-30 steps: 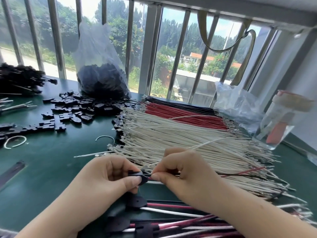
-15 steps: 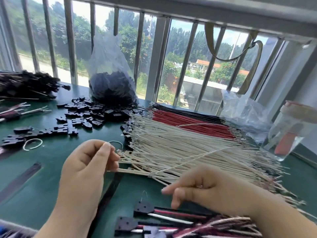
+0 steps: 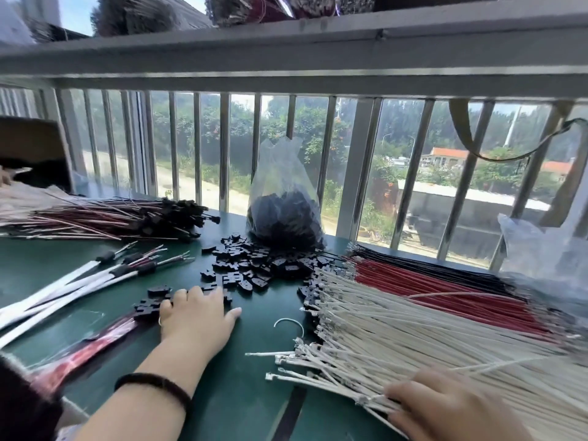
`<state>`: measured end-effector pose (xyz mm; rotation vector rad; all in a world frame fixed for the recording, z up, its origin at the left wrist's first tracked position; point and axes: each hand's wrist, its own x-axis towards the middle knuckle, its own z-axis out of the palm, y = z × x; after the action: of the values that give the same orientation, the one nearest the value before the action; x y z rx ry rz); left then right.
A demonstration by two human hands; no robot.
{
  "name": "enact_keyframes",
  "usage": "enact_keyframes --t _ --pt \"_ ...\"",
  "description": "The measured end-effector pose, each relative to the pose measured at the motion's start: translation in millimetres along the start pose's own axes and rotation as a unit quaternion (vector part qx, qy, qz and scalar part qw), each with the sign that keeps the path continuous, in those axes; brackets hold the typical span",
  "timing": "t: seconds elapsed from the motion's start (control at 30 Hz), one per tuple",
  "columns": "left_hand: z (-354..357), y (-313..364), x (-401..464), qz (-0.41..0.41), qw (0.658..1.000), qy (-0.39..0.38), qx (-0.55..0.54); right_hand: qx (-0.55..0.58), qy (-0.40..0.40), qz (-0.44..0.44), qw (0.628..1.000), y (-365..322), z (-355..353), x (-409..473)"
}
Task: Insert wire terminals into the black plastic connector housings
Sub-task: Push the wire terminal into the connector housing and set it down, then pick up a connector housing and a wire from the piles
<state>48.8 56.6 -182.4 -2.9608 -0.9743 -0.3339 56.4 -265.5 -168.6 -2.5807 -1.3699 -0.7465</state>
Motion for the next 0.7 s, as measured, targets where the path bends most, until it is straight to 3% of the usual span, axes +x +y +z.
enact_keyframes --t 0.23,0.33,0.4,0.47,0.6,0.7 --pt "4 2 -3 0.116 0.987 0.112 -0.023 -0.032 0.008 -0.017 0.999 1 4 -3" --pt "6 7 -6 0.175 0.974 0.083 -0.115 -0.021 -0.002 -0.011 1.0 -1 5 -4" --pt "8 7 -9 0.177 0.967 0.05 -0.175 -0.014 -0.005 -0.007 1.0 -3 2 -4" --pt "7 6 -15 0.18 0.957 0.064 -0.22 -0.008 -0.005 -0.005 1.0 -5 0 -4" --pt "-13 2 -43 0.155 0.913 0.124 -0.357 0.025 0.01 0.001 1.0 -8 -2 -6" --pt "-21 -5 -70 0.125 0.846 0.061 -0.515 0.101 0.019 0.03 0.994 -8 -3 -6"
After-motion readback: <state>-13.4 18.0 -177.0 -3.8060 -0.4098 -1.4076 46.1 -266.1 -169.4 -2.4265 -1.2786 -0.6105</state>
